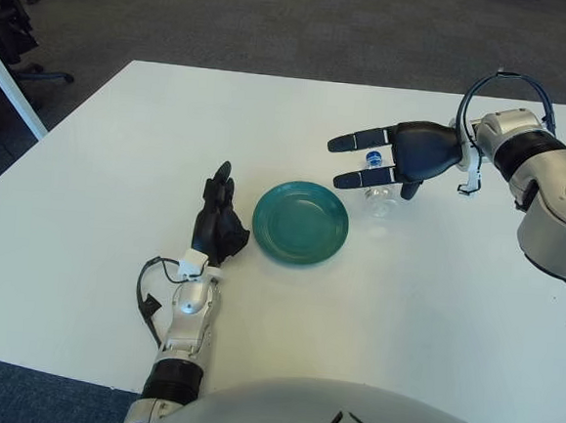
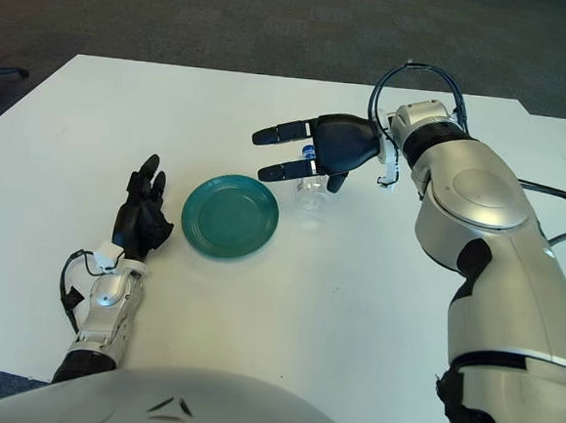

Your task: Put the bottle into the plate.

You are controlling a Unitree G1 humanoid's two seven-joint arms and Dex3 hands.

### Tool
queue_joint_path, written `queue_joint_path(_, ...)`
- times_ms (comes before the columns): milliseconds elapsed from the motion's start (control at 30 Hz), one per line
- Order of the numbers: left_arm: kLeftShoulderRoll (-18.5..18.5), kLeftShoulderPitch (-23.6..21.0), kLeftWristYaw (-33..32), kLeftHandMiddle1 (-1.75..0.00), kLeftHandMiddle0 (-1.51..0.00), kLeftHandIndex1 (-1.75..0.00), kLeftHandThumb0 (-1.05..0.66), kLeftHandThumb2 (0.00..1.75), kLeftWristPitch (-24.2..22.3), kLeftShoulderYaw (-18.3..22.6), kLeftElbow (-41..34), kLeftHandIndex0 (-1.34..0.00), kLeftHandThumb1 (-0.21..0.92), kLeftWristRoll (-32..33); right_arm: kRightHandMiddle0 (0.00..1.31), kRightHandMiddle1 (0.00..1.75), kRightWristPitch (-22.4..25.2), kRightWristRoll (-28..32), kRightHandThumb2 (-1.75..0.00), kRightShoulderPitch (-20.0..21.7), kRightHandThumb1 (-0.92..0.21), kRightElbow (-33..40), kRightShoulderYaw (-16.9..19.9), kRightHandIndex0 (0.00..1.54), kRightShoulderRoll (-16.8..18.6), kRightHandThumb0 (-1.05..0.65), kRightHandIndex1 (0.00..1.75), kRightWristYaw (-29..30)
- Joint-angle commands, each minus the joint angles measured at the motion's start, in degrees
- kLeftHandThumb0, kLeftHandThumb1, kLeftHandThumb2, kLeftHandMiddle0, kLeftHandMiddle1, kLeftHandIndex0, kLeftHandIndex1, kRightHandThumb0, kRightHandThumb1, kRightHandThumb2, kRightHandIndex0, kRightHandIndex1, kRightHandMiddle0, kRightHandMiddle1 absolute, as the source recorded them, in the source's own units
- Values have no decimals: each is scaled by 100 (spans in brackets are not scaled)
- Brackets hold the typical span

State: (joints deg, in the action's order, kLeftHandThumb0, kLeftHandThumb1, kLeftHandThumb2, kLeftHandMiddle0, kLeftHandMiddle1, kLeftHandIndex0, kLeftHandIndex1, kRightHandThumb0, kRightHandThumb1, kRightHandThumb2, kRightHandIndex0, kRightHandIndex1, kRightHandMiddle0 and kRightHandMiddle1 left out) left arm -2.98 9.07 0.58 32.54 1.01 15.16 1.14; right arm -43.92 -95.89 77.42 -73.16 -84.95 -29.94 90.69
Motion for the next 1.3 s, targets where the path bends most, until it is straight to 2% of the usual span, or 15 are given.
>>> queue_joint_path(0,226,742,108,-1,-17,-41,-92,107,-54,93,325,0,92,-34,0,0,-18,290,-89,-61,-92,-149,228,1,138,-105,0,-235)
queue_joint_path(133,438,1362,320,-1,-18,-43,-93,108,74,150,-152,0,92,59,0,0,336,716,-92,-404,-92,-251,621,4,363,-105,1,-327)
queue_joint_path(300,471,1690,368,-1,-19,-44,-93,108,53,175,-479,0,92,40,3,1,391,929,-90,-566,-92,-417,802,11,501,-105,4,-635)
queue_joint_path(533,500,2075,348,-1,-19,-44,-94,108,22,154,-834,0,92,2,5,7,579,1146,-85,-869,-92,-552,973,21,652,-105,3,-1272)
queue_joint_path(700,541,2323,337,-1,-19,-44,-94,108,-11,163,-993,0,92,11,1,18,647,1172,-81,-1045,-92,-514,1022,24,703,-105,1,-1355)
queue_joint_path(900,551,2590,301,0,-18,-44,-94,108,9,231,-1167,0,92,33,0,19,745,1217,-76,-1278,-92,-516,1045,22,782,-105,0,-1469)
queue_joint_path(1267,580,2942,352,0,-16,-42,-93,105,55,302,-1384,0,92,97,0,21,504,1604,-76,-1458,-92,-568,1361,23,644,-105,0,-2295)
